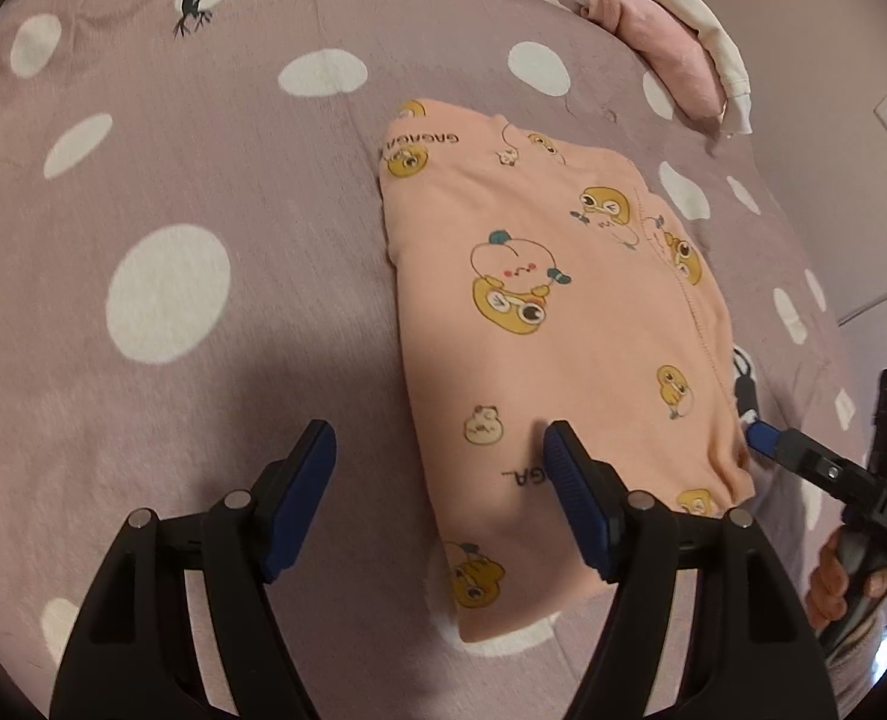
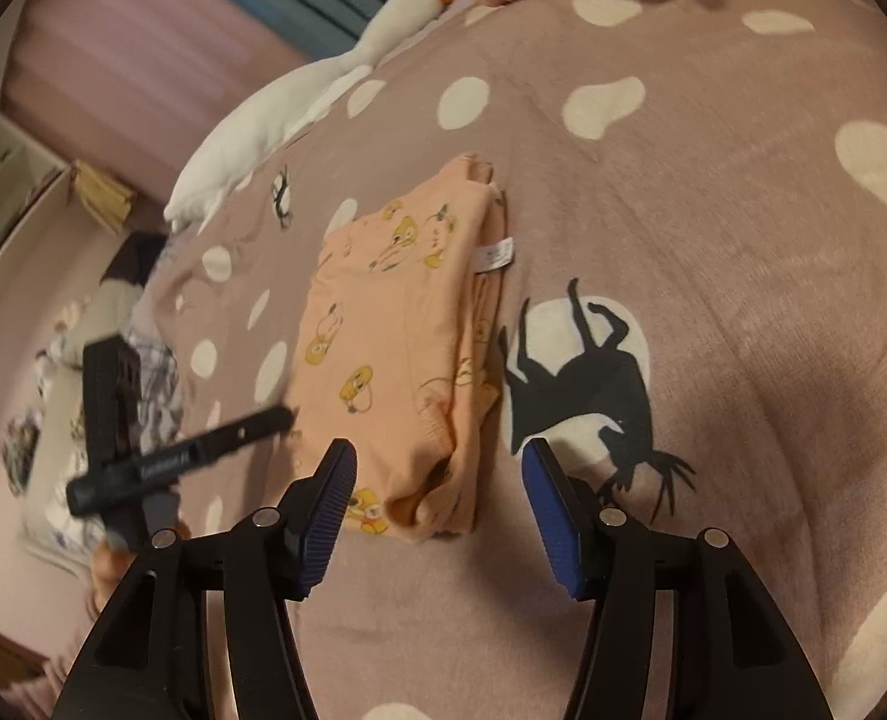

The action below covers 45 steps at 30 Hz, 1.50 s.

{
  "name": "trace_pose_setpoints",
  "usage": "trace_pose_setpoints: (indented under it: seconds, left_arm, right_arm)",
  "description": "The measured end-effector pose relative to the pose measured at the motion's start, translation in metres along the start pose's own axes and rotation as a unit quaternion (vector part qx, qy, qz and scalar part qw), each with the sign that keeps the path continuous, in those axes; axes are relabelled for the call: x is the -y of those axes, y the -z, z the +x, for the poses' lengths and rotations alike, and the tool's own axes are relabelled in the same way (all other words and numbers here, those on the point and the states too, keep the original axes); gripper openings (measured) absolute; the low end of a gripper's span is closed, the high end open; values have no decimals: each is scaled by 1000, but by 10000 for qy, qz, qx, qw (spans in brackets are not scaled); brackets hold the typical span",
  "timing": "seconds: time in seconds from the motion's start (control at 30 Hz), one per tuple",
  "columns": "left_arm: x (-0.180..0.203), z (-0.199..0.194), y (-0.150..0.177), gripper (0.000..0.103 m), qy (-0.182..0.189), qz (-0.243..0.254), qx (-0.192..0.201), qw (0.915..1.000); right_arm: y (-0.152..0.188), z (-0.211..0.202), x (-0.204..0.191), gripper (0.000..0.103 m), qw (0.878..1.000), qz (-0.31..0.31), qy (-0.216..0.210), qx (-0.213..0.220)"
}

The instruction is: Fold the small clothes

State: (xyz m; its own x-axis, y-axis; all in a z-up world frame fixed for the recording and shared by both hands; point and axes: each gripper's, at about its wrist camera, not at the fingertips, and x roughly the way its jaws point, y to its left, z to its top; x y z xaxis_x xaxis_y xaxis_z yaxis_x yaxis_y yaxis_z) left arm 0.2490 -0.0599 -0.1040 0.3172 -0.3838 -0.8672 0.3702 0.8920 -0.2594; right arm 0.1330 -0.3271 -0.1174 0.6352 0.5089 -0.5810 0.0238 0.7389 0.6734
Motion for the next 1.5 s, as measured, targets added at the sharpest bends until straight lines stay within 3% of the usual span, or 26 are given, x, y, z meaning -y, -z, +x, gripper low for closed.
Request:
trace_pose_setpoints:
  seconds: [0.17,0.57,1.5]
  left_arm:
    - [-1,6,2,72,515,-243,-117,9983]
    - [-2,18,-5,72,995,-515,-113,9936]
    - [6,36,-35,75,1067,-449,-45,9933]
  right_arm:
    - [-11,9,4,58,9997,185,-124,-45]
    - [-32,43,13,58,9971,527,-433,-336]
    - [-55,70,4,58,9983,143,-351,-450]
